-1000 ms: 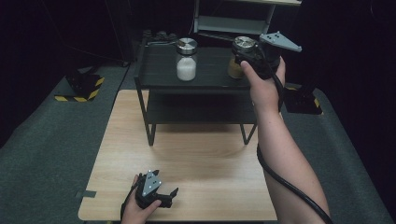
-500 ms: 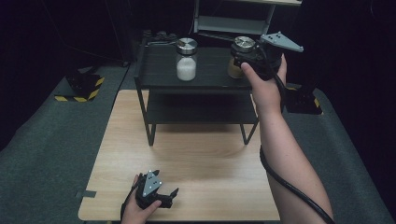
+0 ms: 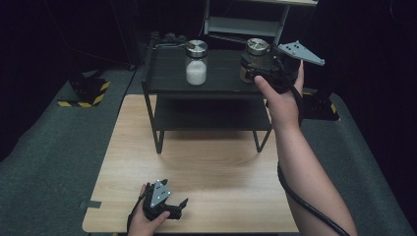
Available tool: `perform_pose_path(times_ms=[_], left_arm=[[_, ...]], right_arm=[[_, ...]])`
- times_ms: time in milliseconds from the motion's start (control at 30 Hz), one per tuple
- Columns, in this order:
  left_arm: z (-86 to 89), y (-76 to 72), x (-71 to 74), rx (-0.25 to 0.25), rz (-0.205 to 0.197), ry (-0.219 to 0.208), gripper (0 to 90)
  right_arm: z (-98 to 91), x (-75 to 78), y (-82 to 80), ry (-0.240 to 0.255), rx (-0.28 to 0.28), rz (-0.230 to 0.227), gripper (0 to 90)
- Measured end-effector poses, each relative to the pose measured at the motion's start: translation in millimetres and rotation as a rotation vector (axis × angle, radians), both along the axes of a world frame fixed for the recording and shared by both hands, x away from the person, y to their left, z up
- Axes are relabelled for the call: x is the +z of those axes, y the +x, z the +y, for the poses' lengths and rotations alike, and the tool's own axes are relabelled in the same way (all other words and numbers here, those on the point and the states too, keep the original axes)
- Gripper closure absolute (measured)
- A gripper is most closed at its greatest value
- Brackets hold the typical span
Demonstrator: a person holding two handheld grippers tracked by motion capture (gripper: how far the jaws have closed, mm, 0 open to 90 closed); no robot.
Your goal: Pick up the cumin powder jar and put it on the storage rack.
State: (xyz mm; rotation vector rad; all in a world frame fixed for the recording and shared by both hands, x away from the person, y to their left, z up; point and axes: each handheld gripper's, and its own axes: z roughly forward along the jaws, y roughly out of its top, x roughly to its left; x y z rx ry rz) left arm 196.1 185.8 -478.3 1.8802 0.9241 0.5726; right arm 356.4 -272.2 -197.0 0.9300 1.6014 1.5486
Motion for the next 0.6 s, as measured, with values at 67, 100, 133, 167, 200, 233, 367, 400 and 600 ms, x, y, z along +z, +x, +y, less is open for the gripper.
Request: perform_pose_path(times_ms=[67, 100, 133, 167, 200, 233, 367, 400, 600], left_arm=[[0.0, 0.0, 0.1, 0.001, 0.001, 0.0, 1.1], [-0.1, 0.1, 0.2, 0.0, 0.001, 0.0, 1.1], [-0.3, 0.1, 0.2, 0.002, 0.002, 0.0, 1.1], [-0.5, -0.1, 0.1, 0.004, 0.002, 0.0, 1.1], [-0.5, -0.2, 0.1, 0.004, 0.001, 0.0, 1.1], [-0.5, -0.2, 0.1, 0.003, 0.001, 0.001, 1.1], [-0.6, -0.3, 0.3, 0.003, 0.001, 0.002, 1.1], [-0.6, -0.3, 0.3, 0.003, 0.001, 0.002, 1.1], [-1.1, -0.8, 0.2, 0.005, -0.001, 0.004, 1.1]], right_arm=[[-1.8, -1.4, -3.0, -0.002, 0.007, -0.002, 0.2], [-3.2, -2.5, -4.2, -0.002, 0.014, -0.005, 0.2], [-4.3, -3.6, -5.7, 0.0, 0.019, -0.006, 0.2], [-5.5, -4.7, -6.9, 0.0, 0.024, -0.009, 0.2], [-6.5, -5.8, -8.5, 0.001, 0.028, -0.01, 0.2], [-7.2, -7.2, -10.2, 0.004, 0.029, -0.013, 0.2], [-11.1, -13.0, -16.5, 0.01, 0.04, -0.02, 0.2], [-12.7, -15.1, -18.5, 0.013, 0.045, -0.02, 0.2], [-21.5, -26.5, -28.8, 0.008, 0.063, -0.028, 0.2]])
